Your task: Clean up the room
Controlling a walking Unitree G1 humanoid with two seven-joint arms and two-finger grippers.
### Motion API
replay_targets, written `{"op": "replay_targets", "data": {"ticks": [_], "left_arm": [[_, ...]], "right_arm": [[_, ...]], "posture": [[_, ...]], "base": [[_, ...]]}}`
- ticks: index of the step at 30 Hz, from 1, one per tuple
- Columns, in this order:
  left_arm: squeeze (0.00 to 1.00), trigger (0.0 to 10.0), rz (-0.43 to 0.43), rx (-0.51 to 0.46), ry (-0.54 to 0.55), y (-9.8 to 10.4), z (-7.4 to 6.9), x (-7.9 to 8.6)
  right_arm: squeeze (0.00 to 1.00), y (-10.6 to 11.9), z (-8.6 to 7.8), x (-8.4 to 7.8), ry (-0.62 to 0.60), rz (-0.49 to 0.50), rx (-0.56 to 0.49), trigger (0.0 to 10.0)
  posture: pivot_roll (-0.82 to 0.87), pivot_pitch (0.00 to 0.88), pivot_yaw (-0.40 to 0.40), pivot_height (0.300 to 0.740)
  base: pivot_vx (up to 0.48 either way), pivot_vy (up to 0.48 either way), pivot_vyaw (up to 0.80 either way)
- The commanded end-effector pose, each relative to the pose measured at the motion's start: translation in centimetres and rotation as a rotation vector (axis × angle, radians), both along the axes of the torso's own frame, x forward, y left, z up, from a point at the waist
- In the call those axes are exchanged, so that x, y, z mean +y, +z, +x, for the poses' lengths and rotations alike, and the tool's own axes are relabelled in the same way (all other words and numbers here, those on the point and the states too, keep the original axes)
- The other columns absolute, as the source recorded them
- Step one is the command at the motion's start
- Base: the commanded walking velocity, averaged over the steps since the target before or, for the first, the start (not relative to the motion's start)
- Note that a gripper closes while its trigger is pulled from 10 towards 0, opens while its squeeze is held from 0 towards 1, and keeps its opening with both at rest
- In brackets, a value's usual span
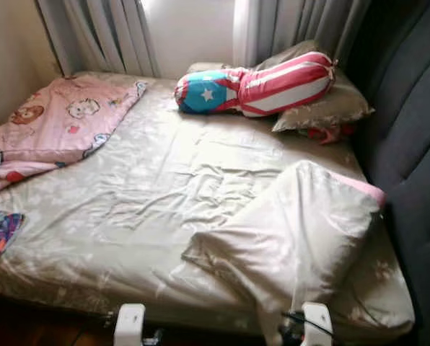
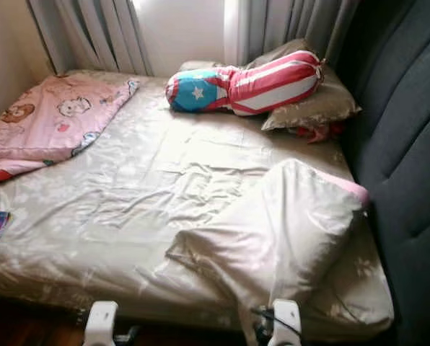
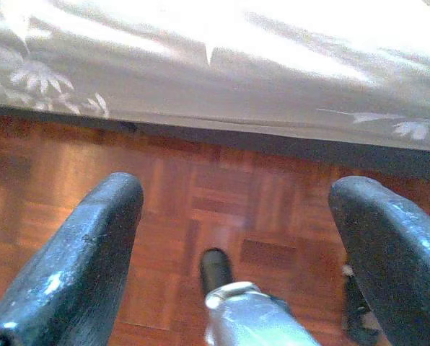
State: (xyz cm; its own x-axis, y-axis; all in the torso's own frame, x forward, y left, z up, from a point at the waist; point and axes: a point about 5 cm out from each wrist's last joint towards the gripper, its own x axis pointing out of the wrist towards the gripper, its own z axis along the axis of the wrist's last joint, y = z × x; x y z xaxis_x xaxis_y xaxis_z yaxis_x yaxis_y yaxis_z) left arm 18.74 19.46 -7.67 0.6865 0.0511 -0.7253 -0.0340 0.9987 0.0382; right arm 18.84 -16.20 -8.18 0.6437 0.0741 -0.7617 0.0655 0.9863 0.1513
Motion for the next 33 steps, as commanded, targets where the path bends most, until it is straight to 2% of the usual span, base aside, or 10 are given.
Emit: {"op": "replay_targets", "data": {"ticks": [1,8,11,15,20,22,27,29,31,33], "left_arm": [[0.0,10.0,-0.015,-0.004,-0.003,0.0,0.3,-0.6],[0.0,10.0,-0.01,-0.033,-0.007,0.3,0.7,-0.7],[0.0,10.0,-0.011,-0.091,-0.014,1.1,1.8,-0.6],[0.0,10.0,-0.016,-0.221,-0.031,2.9,4.2,-0.5],[0.0,10.0,-0.03,-0.345,-0.032,4.6,6.0,-0.3],[0.0,10.0,-0.041,-0.465,-0.072,6.3,7.2,-0.5],[0.0,10.0,-0.042,-0.558,-0.111,7.5,7.7,-0.9],[0.0,10.0,-0.041,-0.591,-0.125,7.8,7.6,-1.1],[0.0,10.0,-0.043,-0.597,-0.127,7.8,7.6,-1.2],[0.0,10.0,-0.048,-0.613,-0.134,7.9,7.5,-1.4]], "right_arm": [[0.0,-0.1,-0.3,-0.8,-0.019,-0.013,0.002,10.0],[0.0,0.6,0.9,-0.6,-0.022,-0.001,-0.056,10.0],[0.0,1.5,2.3,-0.6,-0.033,0.007,-0.13,10.0],[0.0,3.2,4.5,-0.8,-0.035,-0.006,-0.258,10.0],[0.0,4.8,6.1,-1.3,-0.061,-0.034,-0.383,10.0],[0.0,6.1,6.9,-2.0,-0.104,-0.05,-0.503,10.0],[0.0,7.2,7.0,-2.2,-0.099,-0.074,-0.61,10.0],[0.0,7.3,6.3,-2.5,-0.099,-0.116,-0.644,10.0],[0.0,7.3,6.1,-2.6,-0.102,-0.133,-0.648,10.0],[0.0,6.9,5.6,-3.2,-0.162,-0.153,-0.63,10.0]], "posture": [[-0.08,0.0,-0.035,0.74],[-0.08,0.0,-0.038,0.74],[-0.08,0.0,-0.039,0.74],[-0.09,0.0,-0.038,0.74],[-0.09,0.0,-0.041,0.74],[-0.09,0.0,-0.04,0.74],[-0.09,0.0,-0.037,0.74],[-0.09,0.0,-0.037,0.74],[-0.09,0.0,-0.039,0.74],[-0.09,0.0,-0.038,0.74]], "base": [[0.27,0.0,0.0],[0.111,0.0,0.0],[0.0,0.0,0.0],[0.0,0.0,0.0],[0.0,0.0,0.0],[0.0,0.0,0.0],[0.0,0.0,0.0],[0.0,0.0,0.0],[0.0,0.0,0.0],[0.0,0.0,0.0]]}}
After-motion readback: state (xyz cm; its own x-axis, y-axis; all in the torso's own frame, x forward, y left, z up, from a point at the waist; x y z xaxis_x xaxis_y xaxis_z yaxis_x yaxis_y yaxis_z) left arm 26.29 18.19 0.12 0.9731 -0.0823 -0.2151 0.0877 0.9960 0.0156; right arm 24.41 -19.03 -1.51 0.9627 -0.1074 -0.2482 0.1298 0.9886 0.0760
